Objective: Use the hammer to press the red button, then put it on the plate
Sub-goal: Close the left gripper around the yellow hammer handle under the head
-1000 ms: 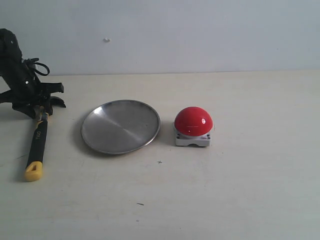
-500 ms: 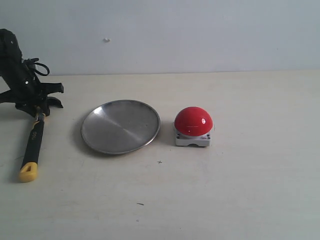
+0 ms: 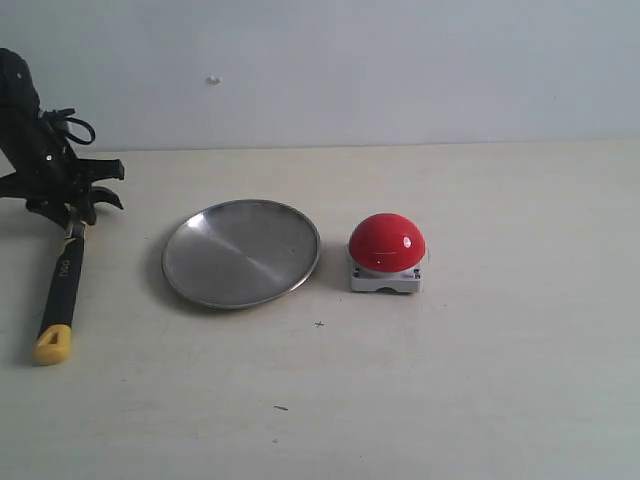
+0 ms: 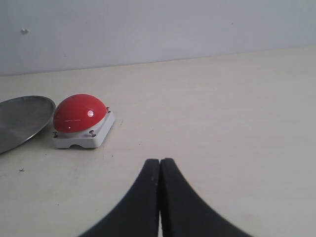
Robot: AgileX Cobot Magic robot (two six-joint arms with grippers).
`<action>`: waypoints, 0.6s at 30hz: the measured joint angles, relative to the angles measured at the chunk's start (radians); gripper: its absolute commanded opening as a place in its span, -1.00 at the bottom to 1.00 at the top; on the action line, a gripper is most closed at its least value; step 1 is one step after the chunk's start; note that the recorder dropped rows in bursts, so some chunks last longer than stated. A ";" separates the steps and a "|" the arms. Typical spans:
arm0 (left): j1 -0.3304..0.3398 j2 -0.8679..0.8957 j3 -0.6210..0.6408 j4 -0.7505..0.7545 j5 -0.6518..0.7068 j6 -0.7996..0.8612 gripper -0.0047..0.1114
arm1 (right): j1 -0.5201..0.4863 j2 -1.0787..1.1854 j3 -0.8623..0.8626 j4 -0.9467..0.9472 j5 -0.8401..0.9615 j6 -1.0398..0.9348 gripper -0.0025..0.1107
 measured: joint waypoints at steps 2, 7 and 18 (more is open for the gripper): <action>0.000 -0.015 0.000 0.000 0.000 0.005 -0.92 | 0.000 0.000 0.000 0.000 0.000 0.000 -0.96; 0.000 -0.041 0.000 0.002 0.005 0.016 -0.92 | 0.000 0.000 0.000 0.000 0.000 0.000 -0.96; 0.000 -0.049 0.000 0.000 0.071 0.060 -0.92 | 0.000 0.000 0.000 0.000 0.000 0.000 -0.96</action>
